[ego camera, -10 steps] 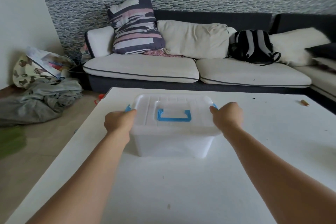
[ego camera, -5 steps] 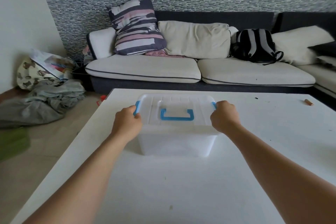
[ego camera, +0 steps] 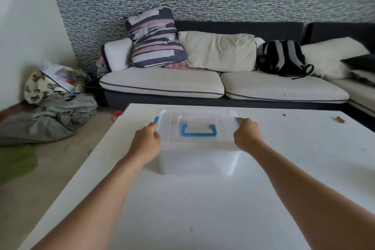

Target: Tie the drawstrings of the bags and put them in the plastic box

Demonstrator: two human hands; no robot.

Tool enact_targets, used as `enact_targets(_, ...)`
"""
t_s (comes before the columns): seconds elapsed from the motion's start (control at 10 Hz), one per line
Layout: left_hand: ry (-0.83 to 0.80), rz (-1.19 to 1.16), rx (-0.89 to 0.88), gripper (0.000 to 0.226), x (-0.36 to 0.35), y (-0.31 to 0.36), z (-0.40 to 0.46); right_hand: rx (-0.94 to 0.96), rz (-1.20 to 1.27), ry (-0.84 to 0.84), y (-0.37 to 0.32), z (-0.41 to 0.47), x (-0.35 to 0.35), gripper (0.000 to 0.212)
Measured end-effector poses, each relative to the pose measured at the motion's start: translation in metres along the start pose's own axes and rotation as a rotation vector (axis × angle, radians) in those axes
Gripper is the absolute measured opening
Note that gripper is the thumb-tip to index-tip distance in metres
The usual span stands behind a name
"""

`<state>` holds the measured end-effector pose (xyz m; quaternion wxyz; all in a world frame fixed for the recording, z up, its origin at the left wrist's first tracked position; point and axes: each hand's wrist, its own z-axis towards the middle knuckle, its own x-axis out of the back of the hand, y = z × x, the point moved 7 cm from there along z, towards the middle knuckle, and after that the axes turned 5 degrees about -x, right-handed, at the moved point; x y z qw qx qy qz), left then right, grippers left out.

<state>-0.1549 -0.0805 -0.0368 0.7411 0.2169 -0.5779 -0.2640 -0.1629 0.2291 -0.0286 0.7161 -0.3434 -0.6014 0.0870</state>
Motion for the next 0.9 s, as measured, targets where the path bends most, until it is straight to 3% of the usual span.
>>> enact_targets(0.1,-0.024,-0.034,0.03,0.045,0.001,-0.001,0.003,-0.005,0.068,-0.059,0.002,0.002,0.0,0.063)
enact_targets(0.3,-0.045,-0.222,0.098,0.043,-0.004,-0.012,0.007,-0.067,0.266,-0.061,0.017,0.004,-0.005,0.049)
enact_targets(0.5,0.033,-0.151,0.105,0.051,-0.007,-0.01,0.008,-0.043,0.201,-0.017,0.014,0.006,-0.004,0.053)
enact_targets(0.7,-0.012,-0.135,0.075,0.051,-0.01,-0.01,0.011,0.01,0.09,-0.027,0.011,0.01,-0.004,0.057)
enact_targets(0.9,0.034,-0.219,0.087,0.048,0.006,-0.007,0.012,-0.053,0.202,0.064,0.013,0.008,0.02,0.058)
